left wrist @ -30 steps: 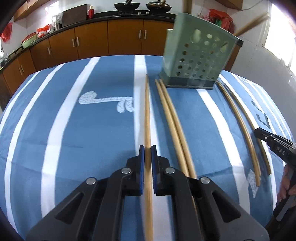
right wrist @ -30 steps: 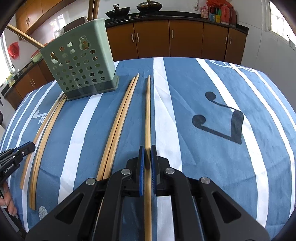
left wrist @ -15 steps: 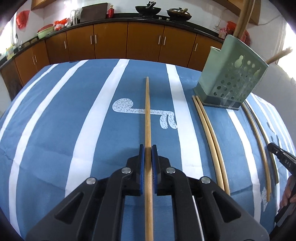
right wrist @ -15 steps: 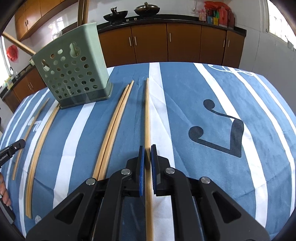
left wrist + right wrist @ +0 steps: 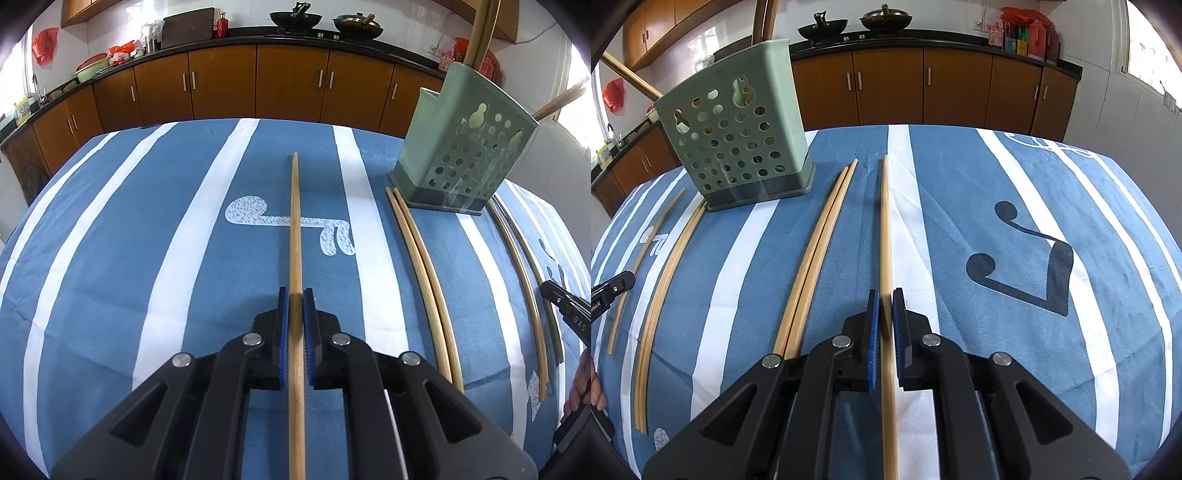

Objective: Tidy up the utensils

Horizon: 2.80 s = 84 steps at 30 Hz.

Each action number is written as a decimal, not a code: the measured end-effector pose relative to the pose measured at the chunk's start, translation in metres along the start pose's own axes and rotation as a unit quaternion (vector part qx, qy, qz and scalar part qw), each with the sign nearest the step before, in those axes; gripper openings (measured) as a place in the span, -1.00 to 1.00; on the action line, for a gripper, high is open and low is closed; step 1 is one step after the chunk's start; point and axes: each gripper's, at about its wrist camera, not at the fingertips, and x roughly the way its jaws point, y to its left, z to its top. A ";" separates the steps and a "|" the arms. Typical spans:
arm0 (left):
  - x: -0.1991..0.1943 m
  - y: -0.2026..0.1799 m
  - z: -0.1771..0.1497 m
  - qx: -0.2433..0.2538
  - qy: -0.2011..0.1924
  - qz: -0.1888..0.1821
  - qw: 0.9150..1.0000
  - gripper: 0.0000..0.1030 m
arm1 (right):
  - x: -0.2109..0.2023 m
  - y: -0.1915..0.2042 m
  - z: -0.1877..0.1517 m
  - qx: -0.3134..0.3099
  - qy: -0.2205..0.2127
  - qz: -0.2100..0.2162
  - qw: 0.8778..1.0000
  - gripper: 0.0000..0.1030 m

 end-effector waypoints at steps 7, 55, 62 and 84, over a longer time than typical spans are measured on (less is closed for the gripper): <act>0.000 0.001 0.000 -0.003 0.000 -0.003 1.000 -0.81 | 0.000 -0.001 0.000 0.002 0.000 0.002 1.000 -0.83; -0.111 -0.005 0.018 0.015 -0.117 -0.014 0.993 -0.85 | -0.072 -0.025 0.011 0.014 -0.076 0.015 0.997 -0.80; -0.102 0.000 0.011 0.010 -0.102 -0.014 0.995 -0.85 | -0.037 -0.063 -0.007 0.049 -0.016 -0.020 0.998 -0.59; -0.091 -0.002 0.007 0.009 -0.083 -0.016 0.996 -0.85 | -0.028 -0.033 -0.020 0.007 0.023 0.030 0.999 -0.59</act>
